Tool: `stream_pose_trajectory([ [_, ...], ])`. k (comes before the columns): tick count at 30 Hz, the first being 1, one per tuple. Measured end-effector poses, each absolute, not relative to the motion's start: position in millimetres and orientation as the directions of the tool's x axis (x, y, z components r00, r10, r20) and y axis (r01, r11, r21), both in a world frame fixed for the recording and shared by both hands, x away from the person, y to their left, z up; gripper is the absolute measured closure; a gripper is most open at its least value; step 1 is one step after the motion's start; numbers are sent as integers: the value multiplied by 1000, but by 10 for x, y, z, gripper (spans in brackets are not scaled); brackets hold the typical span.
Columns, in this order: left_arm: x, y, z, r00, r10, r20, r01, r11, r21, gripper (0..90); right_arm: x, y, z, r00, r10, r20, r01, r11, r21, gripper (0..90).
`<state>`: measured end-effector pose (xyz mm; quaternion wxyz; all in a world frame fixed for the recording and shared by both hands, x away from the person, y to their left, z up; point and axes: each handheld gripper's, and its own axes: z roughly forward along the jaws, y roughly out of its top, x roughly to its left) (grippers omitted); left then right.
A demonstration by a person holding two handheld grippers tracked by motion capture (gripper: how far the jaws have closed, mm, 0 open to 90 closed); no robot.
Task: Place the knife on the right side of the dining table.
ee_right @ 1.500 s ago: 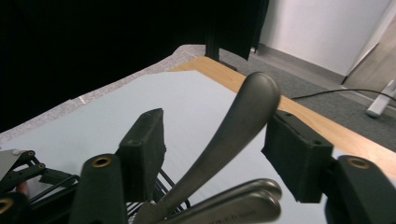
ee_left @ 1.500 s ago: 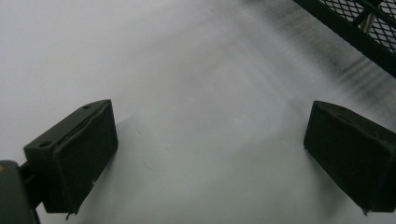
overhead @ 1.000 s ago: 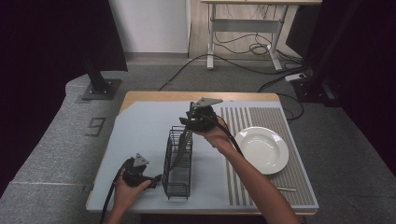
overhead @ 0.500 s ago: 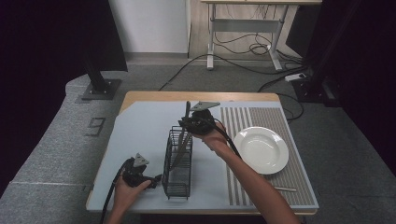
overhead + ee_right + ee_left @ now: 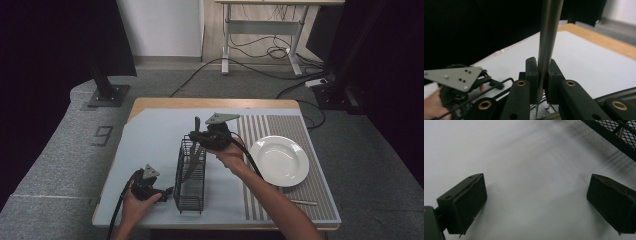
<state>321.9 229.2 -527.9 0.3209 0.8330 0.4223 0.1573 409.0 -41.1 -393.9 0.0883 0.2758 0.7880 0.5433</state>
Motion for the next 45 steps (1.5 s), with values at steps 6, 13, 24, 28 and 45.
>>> stream_pose_trajectory([
  [6, 3219, 2292, -5279, 594, 805, -9, 603, -437, 668, 24, 4027, -580, -3792, -828, 534, 173, 308, 175, 935, 831],
  [13, 3219, 2292, -5279, 594, 805, -9, 603, -437, 668, 24, 3911, -868, -3507, -838, 515, 181, 259, 83, 962, 832],
  [24, 3219, 2291, -5280, 594, 805, -10, 603, -437, 668, 24, 3804, -1372, -3254, -810, 560, 173, 219, 14, 976, 831],
  [28, 3219, 2292, -5280, 593, 805, -9, 602, -437, 668, 24, 3842, -1551, -3335, -789, 585, 187, 234, 6, 972, 831],
  [45, 3219, 2290, -5281, 592, 806, -9, 602, -435, 669, 24, 4140, -1890, -3737, -705, 678, 208, 289, 7, 957, 830],
])
